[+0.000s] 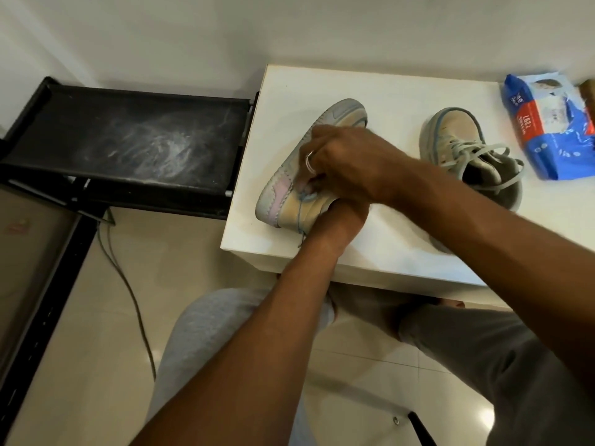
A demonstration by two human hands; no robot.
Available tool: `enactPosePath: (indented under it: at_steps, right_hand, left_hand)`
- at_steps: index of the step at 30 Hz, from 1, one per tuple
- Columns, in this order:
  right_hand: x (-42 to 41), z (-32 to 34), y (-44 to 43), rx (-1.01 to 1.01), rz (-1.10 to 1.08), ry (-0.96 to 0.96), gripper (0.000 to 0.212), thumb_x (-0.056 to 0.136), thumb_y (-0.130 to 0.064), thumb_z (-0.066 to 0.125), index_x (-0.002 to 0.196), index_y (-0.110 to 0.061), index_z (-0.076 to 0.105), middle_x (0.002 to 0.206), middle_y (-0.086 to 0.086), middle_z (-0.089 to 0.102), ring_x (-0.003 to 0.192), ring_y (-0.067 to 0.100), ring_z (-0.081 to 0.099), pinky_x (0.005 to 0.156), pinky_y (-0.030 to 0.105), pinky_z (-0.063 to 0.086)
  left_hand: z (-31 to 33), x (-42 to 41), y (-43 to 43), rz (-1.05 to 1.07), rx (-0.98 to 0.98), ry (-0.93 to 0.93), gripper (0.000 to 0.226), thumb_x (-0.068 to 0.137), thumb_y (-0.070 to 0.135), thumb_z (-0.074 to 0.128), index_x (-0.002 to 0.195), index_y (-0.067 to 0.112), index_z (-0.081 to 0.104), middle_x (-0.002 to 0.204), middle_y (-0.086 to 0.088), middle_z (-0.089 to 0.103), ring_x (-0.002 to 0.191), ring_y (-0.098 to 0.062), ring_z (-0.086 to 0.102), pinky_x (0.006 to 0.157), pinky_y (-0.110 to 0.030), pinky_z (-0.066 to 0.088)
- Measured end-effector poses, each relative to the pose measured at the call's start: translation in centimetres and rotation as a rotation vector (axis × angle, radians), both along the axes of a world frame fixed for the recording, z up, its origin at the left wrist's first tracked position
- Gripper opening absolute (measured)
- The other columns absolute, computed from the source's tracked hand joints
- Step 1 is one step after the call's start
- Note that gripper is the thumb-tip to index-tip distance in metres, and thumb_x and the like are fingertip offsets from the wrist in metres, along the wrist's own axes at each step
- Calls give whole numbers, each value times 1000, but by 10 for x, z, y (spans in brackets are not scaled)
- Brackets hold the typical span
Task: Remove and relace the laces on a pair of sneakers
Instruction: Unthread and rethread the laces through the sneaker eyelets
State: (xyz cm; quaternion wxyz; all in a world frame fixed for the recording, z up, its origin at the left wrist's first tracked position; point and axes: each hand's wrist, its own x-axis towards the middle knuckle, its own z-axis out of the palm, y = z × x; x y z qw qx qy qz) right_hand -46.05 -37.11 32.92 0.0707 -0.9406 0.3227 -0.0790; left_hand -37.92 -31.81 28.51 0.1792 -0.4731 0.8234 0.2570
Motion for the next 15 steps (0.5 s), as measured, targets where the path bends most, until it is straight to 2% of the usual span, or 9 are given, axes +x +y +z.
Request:
enactPosePath:
  at_steps: [2,3,5,6,8,11,12,14,15]
  right_hand:
    - [-13,2,-11,-25,-103,-1,15,89,-22,66,99,-20,76,102,-5,70,96,19,53,62,31,40]
    - [-16,2,-12,-25,-118,1,16,90,-22,65,101,-22,76,103,-6,69,97,18,52,62,30,38]
    - [-9,4,-4,8,-61,-1,16,90,-19,63,98,-19,76,102,-3,69,95,19,52,62,33,40]
    - [-2,3,2,25,-9,16,15,90,-18,61,93,-15,75,98,-1,69,92,20,53,62,36,43]
    - [4,1,7,6,23,37,14,89,-18,61,86,-11,73,93,3,69,87,23,54,60,36,42]
    - [-11,3,-6,-49,-173,-3,13,86,-15,66,95,-18,76,97,0,71,92,23,55,61,31,37]
    - [-14,3,-7,-40,-223,-23,17,86,-14,66,98,-20,76,99,-1,72,95,23,56,62,32,41]
    - [-6,4,1,12,-207,-44,20,85,-16,66,102,-21,77,101,0,71,99,22,58,68,36,49]
    - [3,3,8,39,-160,-35,20,86,-18,66,101,-20,77,101,2,71,98,21,60,68,34,49]
  left_hand:
    - [-2,-1,-8,236,134,139,87,88,57,-6,134,16,55,132,0,58,115,-9,53,61,-9,31]
    - [-7,4,-10,159,138,298,86,86,56,-12,124,31,61,116,15,62,99,3,52,55,-5,29]
    - [0,7,-2,-12,-52,-210,54,105,26,5,131,36,51,122,17,58,107,3,52,85,0,35]
    - [-20,-3,-5,-39,-173,-139,41,106,18,18,141,19,40,139,0,50,125,-11,47,104,-15,31]
    - [-11,-2,0,-30,-164,-73,41,106,13,19,144,0,27,148,-18,36,137,-28,35,111,-30,25]
    - [-1,-2,-8,214,-2,94,97,83,53,-16,141,-3,37,146,-18,43,135,-31,39,91,-15,41]
    - [0,0,-5,157,-18,91,96,83,54,-14,142,-3,37,147,-18,41,136,-31,38,91,-15,41]
    - [1,2,1,-36,-168,17,47,106,15,7,145,-5,25,153,-21,31,141,-31,30,110,-26,26]
    - [0,0,1,88,-73,41,41,106,6,19,145,-7,21,153,-24,27,142,-32,28,113,-30,21]
